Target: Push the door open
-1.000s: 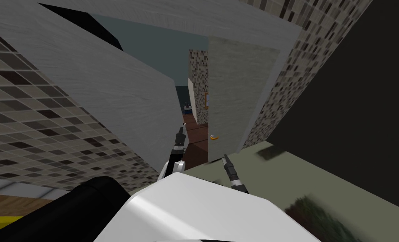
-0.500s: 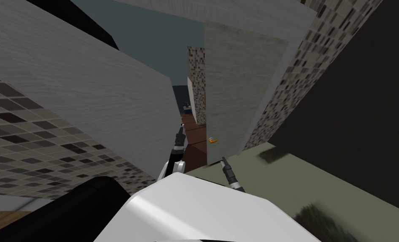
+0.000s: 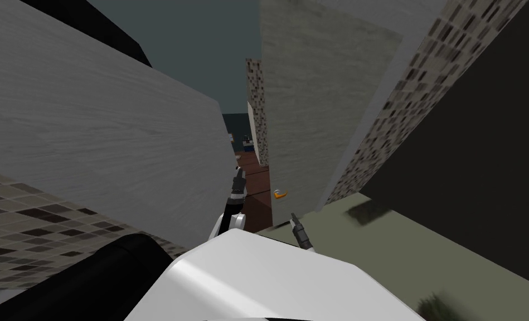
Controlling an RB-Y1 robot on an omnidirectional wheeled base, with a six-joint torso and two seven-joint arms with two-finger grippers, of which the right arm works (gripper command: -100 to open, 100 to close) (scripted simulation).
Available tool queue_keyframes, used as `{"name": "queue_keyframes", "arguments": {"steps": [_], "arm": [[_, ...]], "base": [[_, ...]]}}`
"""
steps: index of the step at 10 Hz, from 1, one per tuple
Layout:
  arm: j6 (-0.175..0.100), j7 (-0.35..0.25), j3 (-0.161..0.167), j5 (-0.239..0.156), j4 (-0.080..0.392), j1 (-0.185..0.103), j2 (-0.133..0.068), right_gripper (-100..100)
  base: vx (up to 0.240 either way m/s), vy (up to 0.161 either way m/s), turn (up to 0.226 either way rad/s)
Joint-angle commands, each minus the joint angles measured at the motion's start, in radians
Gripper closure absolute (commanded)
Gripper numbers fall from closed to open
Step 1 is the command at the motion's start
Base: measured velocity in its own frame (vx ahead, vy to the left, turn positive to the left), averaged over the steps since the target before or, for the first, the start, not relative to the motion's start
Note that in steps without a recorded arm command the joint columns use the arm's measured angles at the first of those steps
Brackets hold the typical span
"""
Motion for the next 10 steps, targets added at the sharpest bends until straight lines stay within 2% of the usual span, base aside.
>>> {"name": "queue_keyframes", "arguments": {"steps": [1, 2, 3, 9, 10], "arm": [[-0.012, -0.003, 0.004, 0.004, 0.028, -0.007, -0.001, -100], [-0.009, -0.001, 0.001, 0.002, 0.024, -0.008, 0.000, -100], [-0.002, 0.003, -0.003, -0.003, 0.041, -0.027, 0.008, -100], [0.028, 0.016, -0.015, -0.021, 0.089, -0.086, 0.037, -100], [0.026, 0.015, -0.014, -0.019, 0.084, -0.080, 0.035, -100]], "base": [[0.136, -0.009, 0.002], [0.065, -0.002, 0.001], [0.117, 0.048, 0.050], [0.187, 0.070, 0.037], [0.086, 0.023, 0.006]]}}
